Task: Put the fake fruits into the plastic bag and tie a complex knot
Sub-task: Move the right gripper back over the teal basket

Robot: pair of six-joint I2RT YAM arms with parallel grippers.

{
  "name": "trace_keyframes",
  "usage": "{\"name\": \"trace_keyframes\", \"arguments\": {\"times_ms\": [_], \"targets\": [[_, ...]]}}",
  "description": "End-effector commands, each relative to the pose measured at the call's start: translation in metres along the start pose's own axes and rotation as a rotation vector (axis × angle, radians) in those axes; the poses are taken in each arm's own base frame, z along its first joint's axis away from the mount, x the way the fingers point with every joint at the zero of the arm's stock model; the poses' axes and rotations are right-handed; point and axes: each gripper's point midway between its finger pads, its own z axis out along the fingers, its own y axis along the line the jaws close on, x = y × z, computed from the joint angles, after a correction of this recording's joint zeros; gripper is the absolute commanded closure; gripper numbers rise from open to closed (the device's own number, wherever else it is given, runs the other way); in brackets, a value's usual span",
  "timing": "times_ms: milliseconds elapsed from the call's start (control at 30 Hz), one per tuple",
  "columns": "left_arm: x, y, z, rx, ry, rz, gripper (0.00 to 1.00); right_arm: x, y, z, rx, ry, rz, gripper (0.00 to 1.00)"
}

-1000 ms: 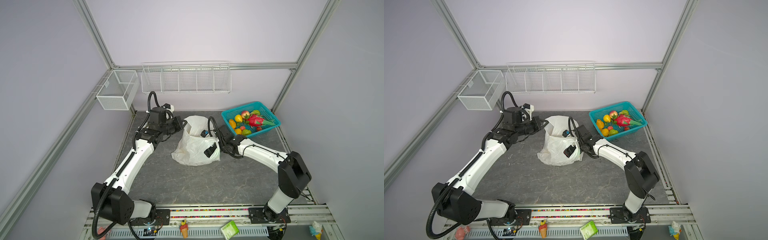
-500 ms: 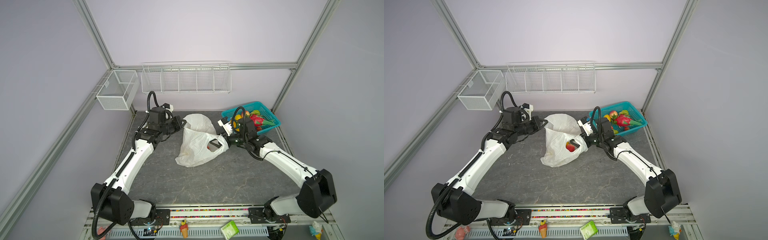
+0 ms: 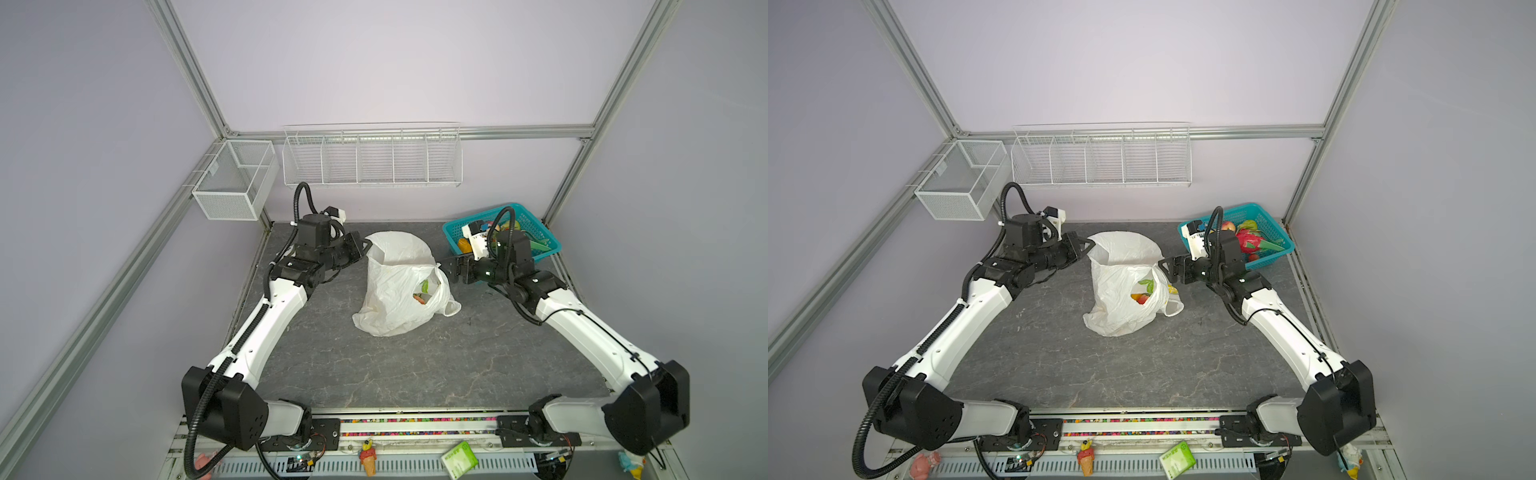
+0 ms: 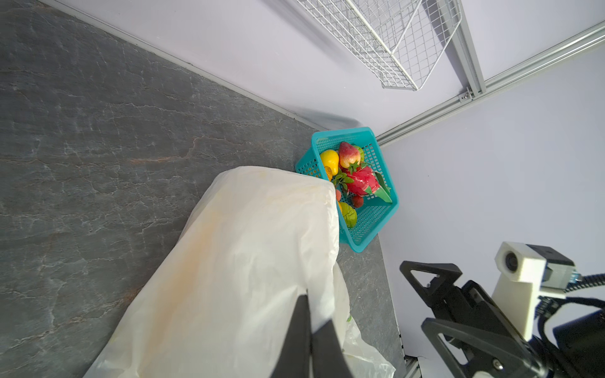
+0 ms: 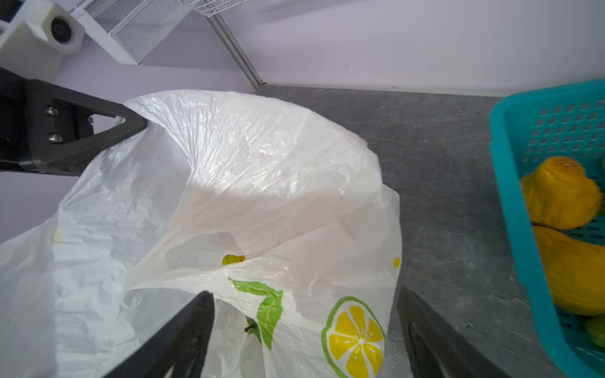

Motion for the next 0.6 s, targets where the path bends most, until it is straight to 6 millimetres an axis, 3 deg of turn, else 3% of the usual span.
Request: {"name": "trace_keyframes", "arguments": {"times_ms": [0,100,233,367,567], "targets": [[-0.007,-0.004,-0.009,-0.002,-0.027,0.014,1.00,-0.014,-0.025,-0.022,0.135,-0.077,-0.003,0.07],[-0.008,-0.003,-0.009,-0.003,-0.030,0.014,1.00,-0.016,-0.054,-0.033,0.260,-0.080,-0.003,0.06],[-0.008,-0.003,-0.009,-0.002,-0.029,0.013,1.00,-0.015,-0.110,-0.042,0.475,-0.049,0.000,0.04],[-0.007,-0.003,-0.008,0.000,-0.025,0.010,1.00,-0.016,-0.157,-0.033,0.564,0.031,0.058,0.04],[-0.007,-0.003,-0.009,0.000,-0.029,0.013,1.00,-0.009,-0.206,-0.017,0.677,0.211,0.056,0.08]]}}
